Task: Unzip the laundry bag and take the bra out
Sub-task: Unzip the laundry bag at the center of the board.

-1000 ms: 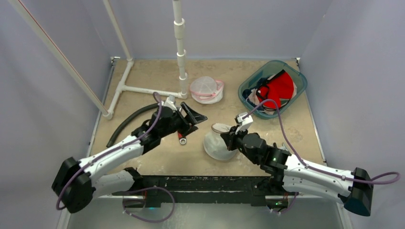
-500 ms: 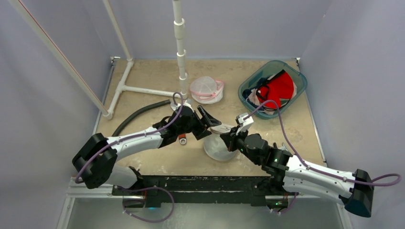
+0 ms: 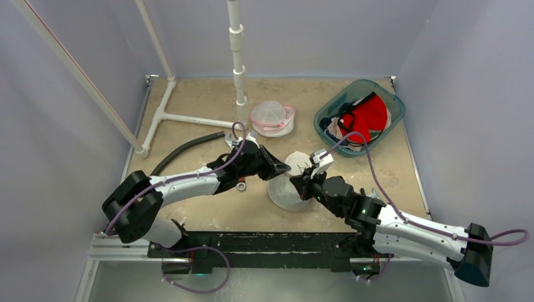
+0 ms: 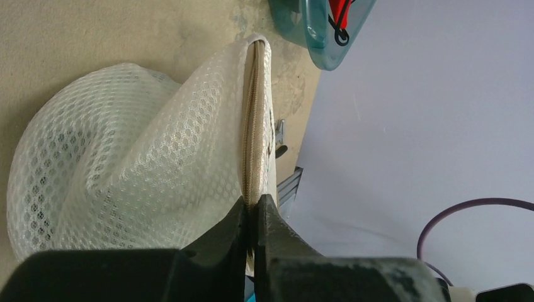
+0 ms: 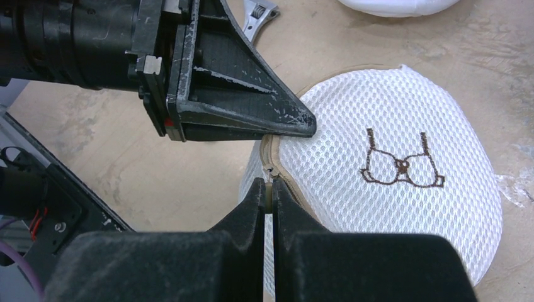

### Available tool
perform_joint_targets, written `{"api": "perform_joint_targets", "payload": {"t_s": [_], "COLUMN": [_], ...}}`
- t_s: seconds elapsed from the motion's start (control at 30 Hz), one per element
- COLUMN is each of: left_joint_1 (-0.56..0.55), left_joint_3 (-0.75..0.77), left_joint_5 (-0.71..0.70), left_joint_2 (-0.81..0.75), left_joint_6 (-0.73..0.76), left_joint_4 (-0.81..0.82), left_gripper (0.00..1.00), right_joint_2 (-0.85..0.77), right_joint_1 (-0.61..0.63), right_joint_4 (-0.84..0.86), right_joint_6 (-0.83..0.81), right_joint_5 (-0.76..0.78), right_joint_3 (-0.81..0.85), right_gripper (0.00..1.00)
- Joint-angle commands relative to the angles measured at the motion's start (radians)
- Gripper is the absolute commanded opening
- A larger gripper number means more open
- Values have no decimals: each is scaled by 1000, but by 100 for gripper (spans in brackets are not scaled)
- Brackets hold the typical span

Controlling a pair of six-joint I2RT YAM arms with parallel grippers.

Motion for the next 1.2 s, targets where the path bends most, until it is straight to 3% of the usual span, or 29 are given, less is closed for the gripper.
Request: {"api": "perform_joint_targets", "payload": {"t_s": [0.0,0.47,0.67,0.9,1.17], "left_joint_1": [12,184,244,351,464], "left_joint_3": [17,-2,24,-9,66], "left_joint_5": [-10,-88,53,377,543], "left_joint_2": [-14,-246,-255,-202,-200], "left_joint_6": [27,136,247,302,436], "left_joint_4": [38,-110,-109,-3,-70], "left_gripper": [0,0,0,0,0], "right_joint_2": [-23,4,-1,56,56], "right_joint_1": [1,2,2,2,0], "right_joint_4": [27,-11,-9,58,41], "right_joint_6": [-24,-36,-5,55,84], "right_joint_5": [-25,-83,53,141,237], "right_joint_3": [32,110,73,7,-7], "right_gripper": [0,0,0,0,0]}}
